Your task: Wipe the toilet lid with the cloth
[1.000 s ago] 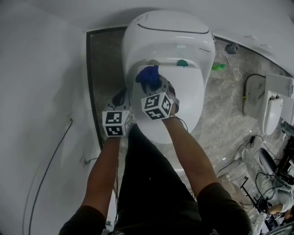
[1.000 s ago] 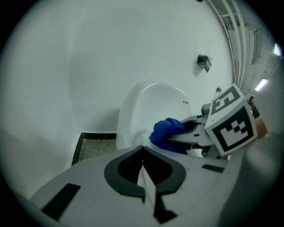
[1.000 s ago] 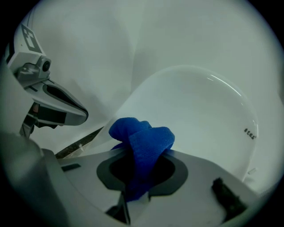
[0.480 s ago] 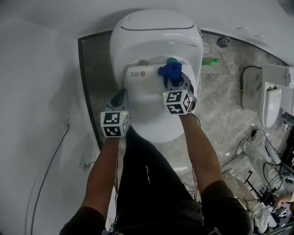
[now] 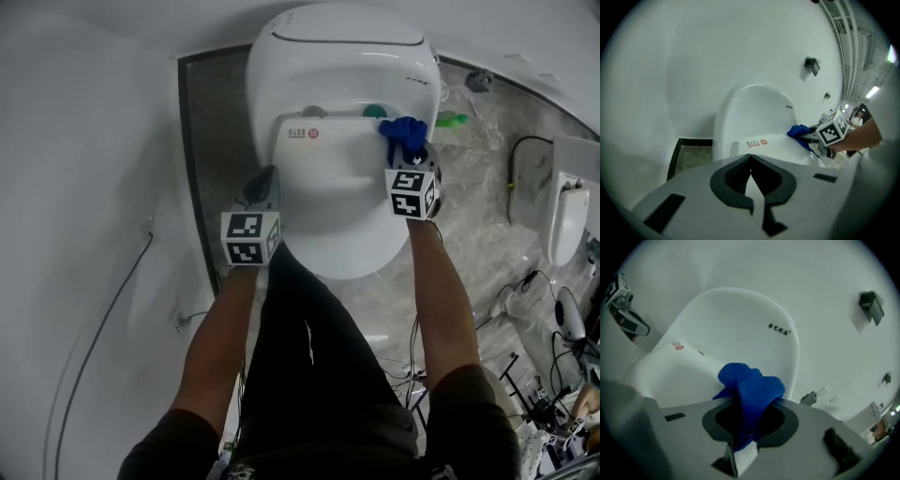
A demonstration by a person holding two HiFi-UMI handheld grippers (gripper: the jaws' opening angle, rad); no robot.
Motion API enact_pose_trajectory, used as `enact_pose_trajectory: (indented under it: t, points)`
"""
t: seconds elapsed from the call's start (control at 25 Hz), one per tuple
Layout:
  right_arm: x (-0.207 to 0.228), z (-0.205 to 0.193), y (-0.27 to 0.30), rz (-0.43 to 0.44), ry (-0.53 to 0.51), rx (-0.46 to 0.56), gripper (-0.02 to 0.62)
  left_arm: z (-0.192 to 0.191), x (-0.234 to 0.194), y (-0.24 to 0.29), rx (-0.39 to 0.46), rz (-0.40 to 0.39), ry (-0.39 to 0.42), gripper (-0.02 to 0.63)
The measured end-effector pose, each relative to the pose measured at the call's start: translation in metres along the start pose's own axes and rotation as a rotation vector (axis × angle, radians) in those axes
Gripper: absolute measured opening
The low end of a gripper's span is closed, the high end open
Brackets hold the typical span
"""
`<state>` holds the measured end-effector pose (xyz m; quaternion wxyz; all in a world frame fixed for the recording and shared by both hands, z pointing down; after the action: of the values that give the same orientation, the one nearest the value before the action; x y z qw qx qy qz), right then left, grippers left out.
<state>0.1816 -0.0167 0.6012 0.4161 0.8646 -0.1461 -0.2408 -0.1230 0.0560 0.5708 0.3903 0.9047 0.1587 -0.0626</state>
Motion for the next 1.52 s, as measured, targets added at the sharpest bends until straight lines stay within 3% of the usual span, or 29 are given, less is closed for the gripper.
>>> enact_pose_trajectory:
  t: [0.12,0.2,0.4,0.6,0.76,0.96,1.16,1.32,1.52]
  points:
    - [-0.007,0.002,-0.006,-0.033,0.024,0.005,0.072,-0.004,-0.002,-0.004,0.000,0.013,-0.006,0.011]
    - [-0.031,0.015,-0.020,-0.019,-0.025,0.077,0.072,-0.005,-0.003,-0.006,0.006,0.022,-0.015,0.011]
    - [-0.142,0.055,-0.054,0.195,-0.113,0.211,0.072,-0.015,-0.010,-0.018,-0.006,0.050,0.002,0.012]
    - [-0.234,0.083,-0.055,0.351,-0.245,0.211,0.072,-0.030,-0.029,-0.032,-0.031,0.093,-0.024,0.012]
    - [-0.270,0.082,-0.049,0.401,-0.352,0.155,0.072,-0.041,-0.043,-0.041,-0.043,0.131,-0.052,0.012]
    - [-0.268,0.072,-0.045,0.388,-0.399,0.160,0.072,-0.043,-0.043,-0.048,-0.031,0.154,0.038,0.012]
    - [-0.246,0.061,-0.050,0.342,-0.295,0.190,0.072,-0.043,-0.032,-0.043,-0.028,0.124,-0.014,0.012]
    - [-0.217,0.046,-0.055,0.292,-0.228,0.186,0.072,-0.043,-0.021,-0.040,-0.035,0.099,0.001,0.012]
    - [-0.159,0.012,-0.061,0.170,-0.154,0.189,0.072,-0.047,-0.008,-0.038,-0.039,0.076,0.016,0.012]
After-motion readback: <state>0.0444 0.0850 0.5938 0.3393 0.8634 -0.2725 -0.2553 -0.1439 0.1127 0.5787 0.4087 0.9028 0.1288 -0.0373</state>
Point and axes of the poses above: the fingertips, and each gripper's own axes: y forward along the fingers, x to its right, z out of its top, the point moved 5 cm from there along -y, backward along the fingers, and after that the axes turned 5 degrees about z, right-handed, at the moved point
